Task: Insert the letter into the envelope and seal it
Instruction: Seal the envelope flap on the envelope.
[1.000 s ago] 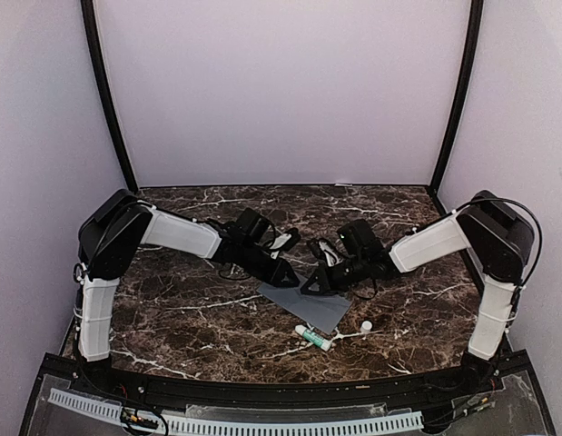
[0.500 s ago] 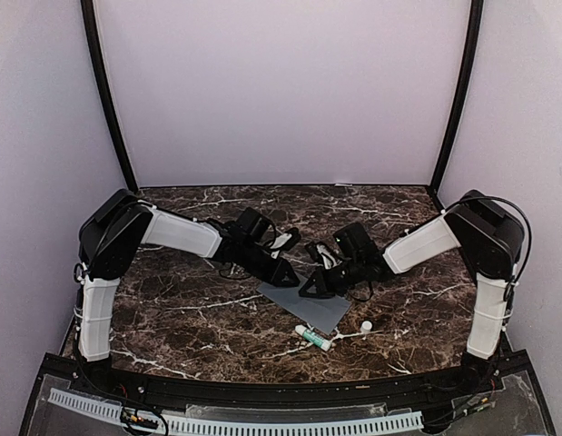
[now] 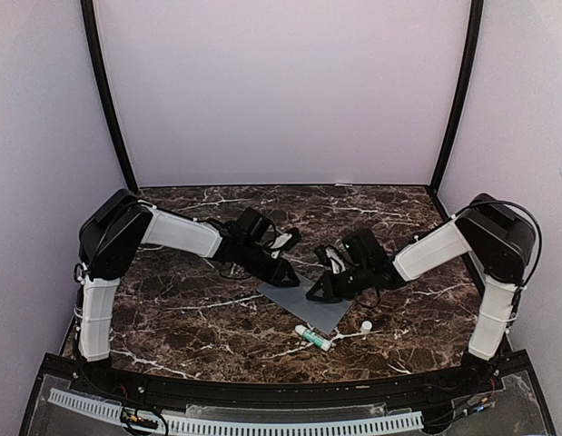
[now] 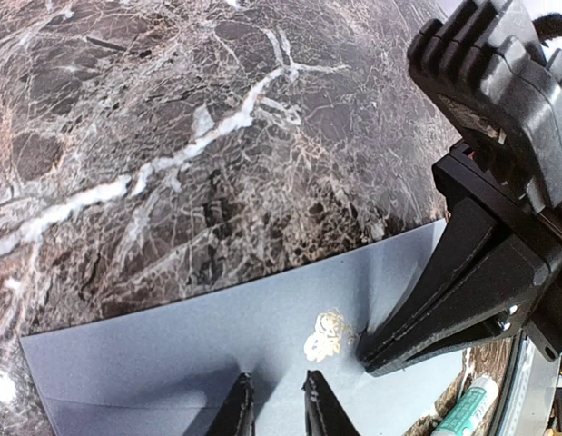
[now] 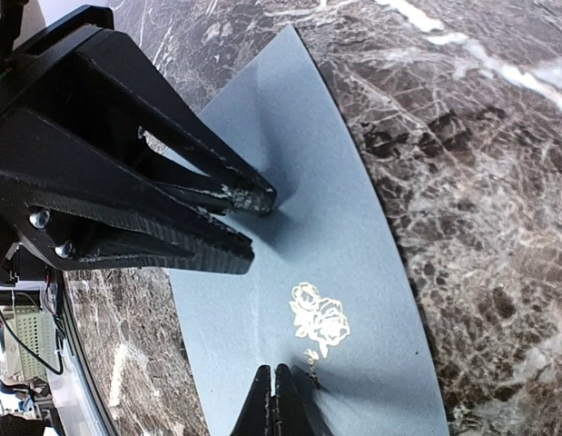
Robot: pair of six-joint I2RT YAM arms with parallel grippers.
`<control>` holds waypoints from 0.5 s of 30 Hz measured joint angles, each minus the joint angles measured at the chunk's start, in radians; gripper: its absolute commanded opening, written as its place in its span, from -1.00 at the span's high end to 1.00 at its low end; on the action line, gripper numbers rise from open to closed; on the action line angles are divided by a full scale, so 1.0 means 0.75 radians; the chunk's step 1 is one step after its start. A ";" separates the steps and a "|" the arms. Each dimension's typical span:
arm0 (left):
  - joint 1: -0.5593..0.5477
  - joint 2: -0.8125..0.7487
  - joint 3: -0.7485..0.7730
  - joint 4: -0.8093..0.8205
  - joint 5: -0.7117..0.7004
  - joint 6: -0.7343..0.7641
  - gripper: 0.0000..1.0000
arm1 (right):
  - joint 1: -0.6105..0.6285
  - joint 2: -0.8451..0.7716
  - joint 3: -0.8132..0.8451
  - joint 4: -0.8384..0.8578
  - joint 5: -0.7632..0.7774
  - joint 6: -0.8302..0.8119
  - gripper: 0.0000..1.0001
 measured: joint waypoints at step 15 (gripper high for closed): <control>0.000 0.001 0.003 -0.004 -0.003 0.008 0.62 | 0.002 0.073 0.100 -0.005 0.006 0.043 1.00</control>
